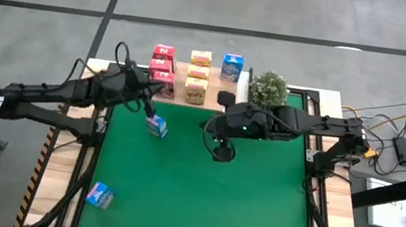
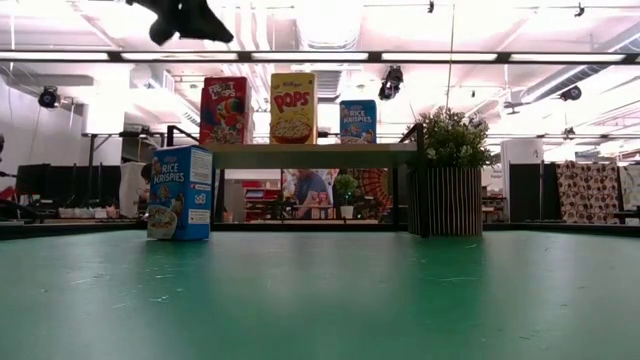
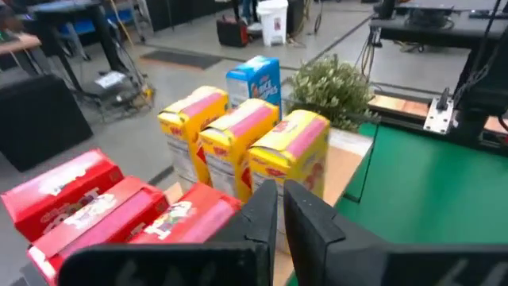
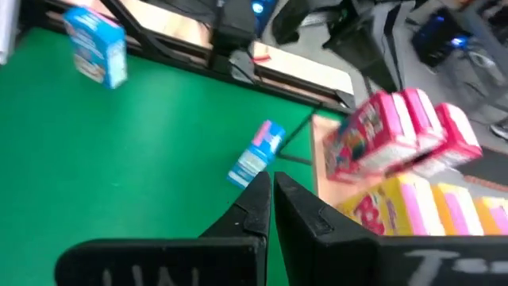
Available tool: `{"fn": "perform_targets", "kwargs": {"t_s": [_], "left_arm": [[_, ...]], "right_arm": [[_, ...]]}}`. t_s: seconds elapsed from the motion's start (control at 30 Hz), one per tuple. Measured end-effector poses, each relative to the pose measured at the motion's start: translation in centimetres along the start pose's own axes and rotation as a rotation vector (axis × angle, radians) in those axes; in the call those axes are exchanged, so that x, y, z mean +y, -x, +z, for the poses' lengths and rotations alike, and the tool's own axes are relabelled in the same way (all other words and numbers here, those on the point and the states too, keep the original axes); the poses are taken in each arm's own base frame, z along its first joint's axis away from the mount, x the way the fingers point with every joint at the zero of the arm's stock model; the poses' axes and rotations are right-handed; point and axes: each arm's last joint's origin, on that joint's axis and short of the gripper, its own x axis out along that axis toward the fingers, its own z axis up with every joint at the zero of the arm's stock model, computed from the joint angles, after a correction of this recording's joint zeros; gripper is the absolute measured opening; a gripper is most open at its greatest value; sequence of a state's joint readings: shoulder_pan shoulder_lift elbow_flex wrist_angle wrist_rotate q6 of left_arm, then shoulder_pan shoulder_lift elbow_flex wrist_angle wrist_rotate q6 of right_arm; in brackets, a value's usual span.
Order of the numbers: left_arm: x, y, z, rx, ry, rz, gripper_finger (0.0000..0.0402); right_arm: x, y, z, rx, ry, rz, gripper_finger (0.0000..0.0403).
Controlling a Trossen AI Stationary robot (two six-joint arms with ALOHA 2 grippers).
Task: Stack cereal on shelf
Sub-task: Put the red cereal box on the shelf aligned with the other red cereal boxes
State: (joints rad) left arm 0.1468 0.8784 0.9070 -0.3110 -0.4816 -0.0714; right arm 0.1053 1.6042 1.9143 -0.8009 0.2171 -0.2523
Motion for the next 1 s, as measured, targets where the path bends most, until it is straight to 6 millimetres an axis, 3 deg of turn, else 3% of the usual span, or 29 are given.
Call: {"fn": "perform_targets", "kwargs": {"t_s": [0.23,0.5,0.83,1.0], "left_arm": [[2.9,-2.1,-0.3,0.059,0.043,0.010,0.0001],[3.1,-3.6,-1.1,0.121,0.042,0.034,0.0000],[3.2,-3.5,-1.4,0.155,0.077,0.074,0.0000],[3.4,-2.6,-0.4,0.193,0.092,0.079,0.0000]], "right_arm": [[1.0,0.3,-3.0,-0.035,-0.060,-0.019,0.0009],[1.7,0.4,-6.0,-0.098,-0.090,-0.034,0.0009],[2.2,0.8,-8.0,-0.125,-0.124,-0.038,0.0009],[2.2,0.7,-8.0,-0.123,-0.128,-0.037,0.0009]]}}
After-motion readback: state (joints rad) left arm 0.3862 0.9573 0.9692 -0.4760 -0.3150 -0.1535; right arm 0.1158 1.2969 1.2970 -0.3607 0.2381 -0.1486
